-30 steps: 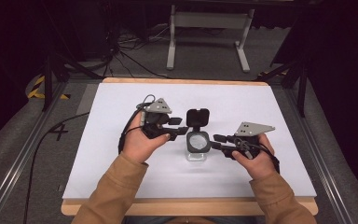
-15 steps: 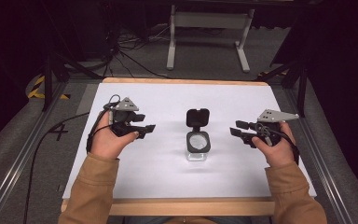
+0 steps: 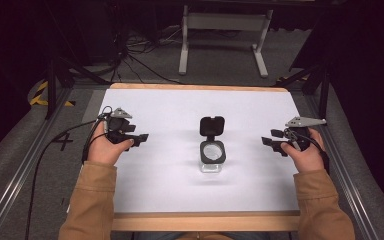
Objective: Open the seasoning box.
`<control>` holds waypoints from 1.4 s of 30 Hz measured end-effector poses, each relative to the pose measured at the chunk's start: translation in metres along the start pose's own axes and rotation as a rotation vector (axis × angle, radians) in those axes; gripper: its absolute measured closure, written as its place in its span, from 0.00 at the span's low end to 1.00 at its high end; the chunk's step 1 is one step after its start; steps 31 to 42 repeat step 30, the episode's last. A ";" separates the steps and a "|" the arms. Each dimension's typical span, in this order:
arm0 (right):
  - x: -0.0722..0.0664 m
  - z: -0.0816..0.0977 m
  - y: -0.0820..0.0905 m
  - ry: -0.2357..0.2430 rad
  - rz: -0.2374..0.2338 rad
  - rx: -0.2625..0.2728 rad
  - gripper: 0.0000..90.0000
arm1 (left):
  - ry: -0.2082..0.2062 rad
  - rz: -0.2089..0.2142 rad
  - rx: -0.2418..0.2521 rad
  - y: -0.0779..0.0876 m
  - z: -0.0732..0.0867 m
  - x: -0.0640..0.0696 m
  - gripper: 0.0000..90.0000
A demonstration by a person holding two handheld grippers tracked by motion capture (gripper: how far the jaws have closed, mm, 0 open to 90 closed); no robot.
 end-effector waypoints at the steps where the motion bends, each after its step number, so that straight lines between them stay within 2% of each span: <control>1: 0.003 0.003 -0.003 -0.006 0.003 -0.013 0.51 | 0.006 0.001 -0.008 -0.002 0.002 -0.003 0.42; 5: 0.010 0.010 -0.010 -0.031 0.016 -0.044 0.49 | 0.018 0.003 -0.024 -0.011 0.007 -0.009 0.41; 8: 0.017 0.018 -0.016 -0.046 0.028 -0.068 0.49 | 0.028 0.009 -0.056 -0.021 0.012 -0.013 0.41; 11: 0.023 0.024 -0.022 -0.053 0.039 -0.094 0.48 | 0.021 -0.006 -0.090 -0.029 0.018 -0.017 0.41; 13: 0.025 0.027 -0.026 -0.060 0.043 -0.105 0.48 | 0.010 -0.015 -0.094 -0.033 0.021 -0.020 0.41; 15: 0.026 0.031 -0.031 -0.065 0.040 -0.119 0.48 | 0.023 -0.003 -0.102 -0.036 0.023 -0.021 0.41; 17: 0.027 0.033 -0.034 -0.065 0.044 -0.130 0.48 | 0.017 -0.004 -0.096 -0.037 0.023 -0.022 0.41; 20: 0.029 0.039 -0.041 -0.058 0.064 -0.142 0.48 | 0.020 0.021 -0.126 -0.041 0.025 -0.019 0.41; 21: 0.030 0.041 -0.044 -0.042 0.076 -0.150 0.48 | 0.006 0.031 -0.140 -0.043 0.025 -0.019 0.40; 22: 0.030 0.041 -0.044 -0.042 0.076 -0.150 0.48 | 0.006 0.031 -0.140 -0.043 0.025 -0.019 0.40; 23: 0.031 0.041 -0.044 -0.030 0.084 -0.156 0.48 | 0.001 0.052 -0.152 -0.045 0.025 -0.016 0.40; 26: 0.030 0.041 -0.044 -0.039 0.079 -0.144 0.48 | 0.000 0.081 -0.159 -0.047 0.024 -0.013 0.39; 29: 0.030 0.041 -0.045 -0.036 0.073 -0.150 0.48 | -0.003 0.083 -0.163 -0.047 0.022 -0.009 0.37; 42: 0.030 0.041 -0.045 -0.036 0.073 -0.150 0.48 | -0.003 0.083 -0.163 -0.047 0.022 -0.009 0.37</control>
Point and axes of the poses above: each handheld gripper's, and its own axes: y roughly backward along the jaws, z roughly out of its underside, x roughly to its right, the point moved 1 cm from there along -y, roughly forward along the jaws
